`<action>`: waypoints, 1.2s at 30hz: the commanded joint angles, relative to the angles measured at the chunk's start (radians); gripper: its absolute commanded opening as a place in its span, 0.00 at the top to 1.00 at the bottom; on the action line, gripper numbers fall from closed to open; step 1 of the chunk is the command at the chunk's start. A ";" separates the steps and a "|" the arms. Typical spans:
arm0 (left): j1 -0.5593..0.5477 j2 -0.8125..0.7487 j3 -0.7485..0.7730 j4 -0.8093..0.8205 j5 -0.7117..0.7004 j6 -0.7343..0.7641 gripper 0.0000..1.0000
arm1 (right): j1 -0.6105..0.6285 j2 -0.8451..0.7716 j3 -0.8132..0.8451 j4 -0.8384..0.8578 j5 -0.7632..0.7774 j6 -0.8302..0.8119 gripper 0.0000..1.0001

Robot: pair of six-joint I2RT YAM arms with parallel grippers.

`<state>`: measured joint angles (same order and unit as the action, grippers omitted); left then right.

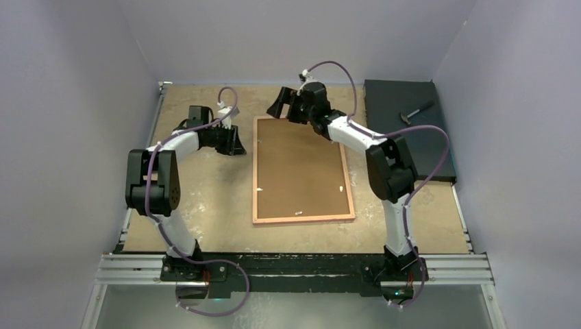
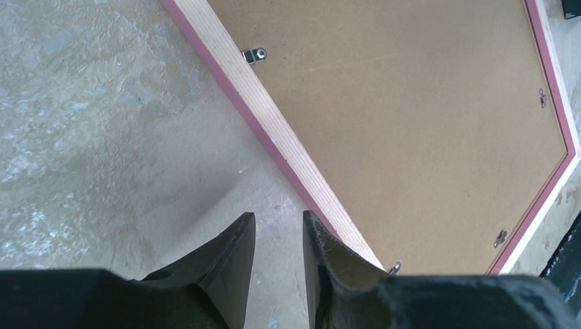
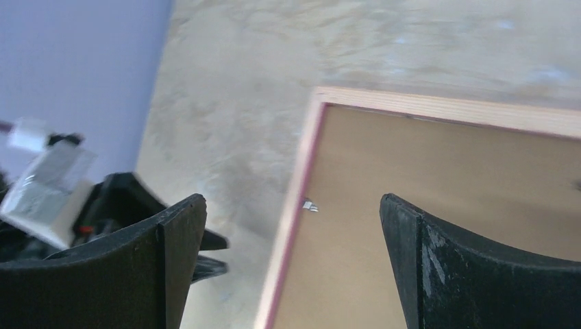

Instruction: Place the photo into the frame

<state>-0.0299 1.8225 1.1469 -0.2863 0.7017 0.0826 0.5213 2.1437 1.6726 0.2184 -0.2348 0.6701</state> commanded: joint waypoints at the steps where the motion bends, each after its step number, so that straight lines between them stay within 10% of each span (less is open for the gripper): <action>1: 0.012 -0.070 0.038 -0.058 0.010 0.096 0.68 | -0.065 -0.146 -0.059 -0.131 0.248 -0.062 0.01; 36: -0.050 -0.096 -0.112 -0.024 -0.070 0.140 0.54 | -0.283 -0.103 -0.340 -0.088 0.155 -0.092 0.15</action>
<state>-0.0811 1.7573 1.0374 -0.3447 0.6384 0.2344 0.2344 2.0415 1.3529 0.0563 -0.0231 0.5854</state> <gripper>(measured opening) 0.469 0.878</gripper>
